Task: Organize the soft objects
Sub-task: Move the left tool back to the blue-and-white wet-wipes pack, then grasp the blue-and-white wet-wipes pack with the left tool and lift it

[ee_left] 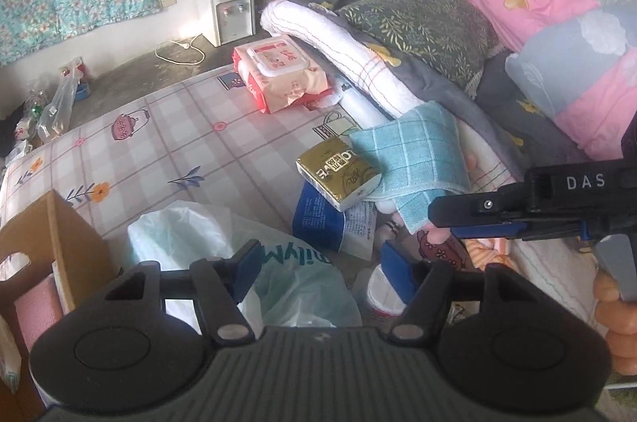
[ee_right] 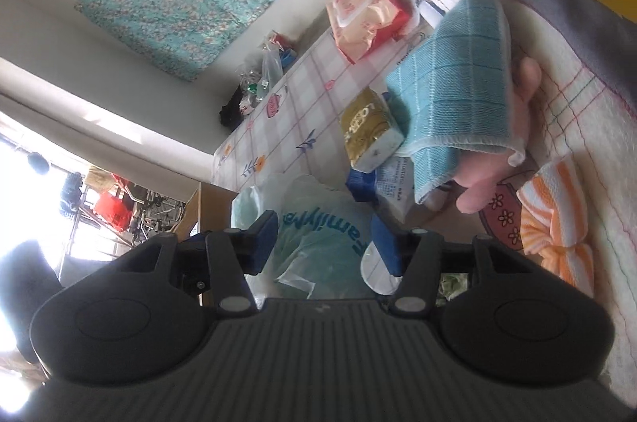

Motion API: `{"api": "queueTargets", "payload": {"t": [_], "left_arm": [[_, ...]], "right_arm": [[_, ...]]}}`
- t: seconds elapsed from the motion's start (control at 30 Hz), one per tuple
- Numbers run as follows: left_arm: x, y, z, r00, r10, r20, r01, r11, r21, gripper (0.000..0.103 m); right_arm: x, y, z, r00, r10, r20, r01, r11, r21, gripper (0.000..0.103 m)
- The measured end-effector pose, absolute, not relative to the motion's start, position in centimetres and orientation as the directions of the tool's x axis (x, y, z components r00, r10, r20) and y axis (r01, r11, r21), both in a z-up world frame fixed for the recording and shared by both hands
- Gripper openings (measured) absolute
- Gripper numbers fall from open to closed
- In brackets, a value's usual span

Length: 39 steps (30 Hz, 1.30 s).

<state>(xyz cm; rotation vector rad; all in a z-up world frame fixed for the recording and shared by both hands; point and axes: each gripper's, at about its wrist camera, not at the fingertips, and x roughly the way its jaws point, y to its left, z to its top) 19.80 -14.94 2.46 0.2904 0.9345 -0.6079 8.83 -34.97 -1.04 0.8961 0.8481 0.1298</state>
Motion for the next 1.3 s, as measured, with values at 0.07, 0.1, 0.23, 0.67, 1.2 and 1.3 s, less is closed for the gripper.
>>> {"api": "queueTargets", "payload": {"t": [0.07, 0.1, 0.23, 0.67, 1.2, 1.3], "left_arm": [[21.0, -16.6, 0.8, 0.414, -0.343, -0.843, 0.627, 0.779, -0.010, 0.062], [21.7, -17.4, -0.2, 0.398, -0.330, -0.856, 0.635, 0.773, -0.003, 0.061], [23.5, -19.8, -3.1, 0.355, -0.294, -0.887, 0.674, 0.738, 0.024, 0.057], [27.2, -24.6, -8.6, 0.302, -0.195, -0.933, 0.711, 0.698, 0.085, 0.085], [30.9, -20.0, -6.6, 0.092, -0.397, -0.913, 0.491, 0.816, -0.305, 0.060], [31.5, -18.3, -5.9, 0.060, -0.486, -0.872, 0.405, 0.810, -0.424, 0.059]], "right_arm": [[10.2, -35.2, -2.7, 0.667, 0.428, -0.609, 0.265, 0.628, 0.732, 0.048], [10.8, -35.3, -3.4, 0.662, 0.431, -0.613, 0.274, 0.622, 0.733, 0.047], [13.9, -35.7, -6.5, 0.640, 0.433, -0.635, 0.318, 0.603, 0.732, 0.039], [18.8, -36.0, -11.7, 0.630, 0.449, -0.634, 0.384, 0.530, 0.756, 0.038], [19.0, -36.4, -13.1, 0.714, 0.470, -0.519, 0.387, 0.354, 0.852, 0.040], [19.2, -36.1, -12.8, 0.727, 0.460, -0.510, 0.384, 0.344, 0.857, 0.042]]}}
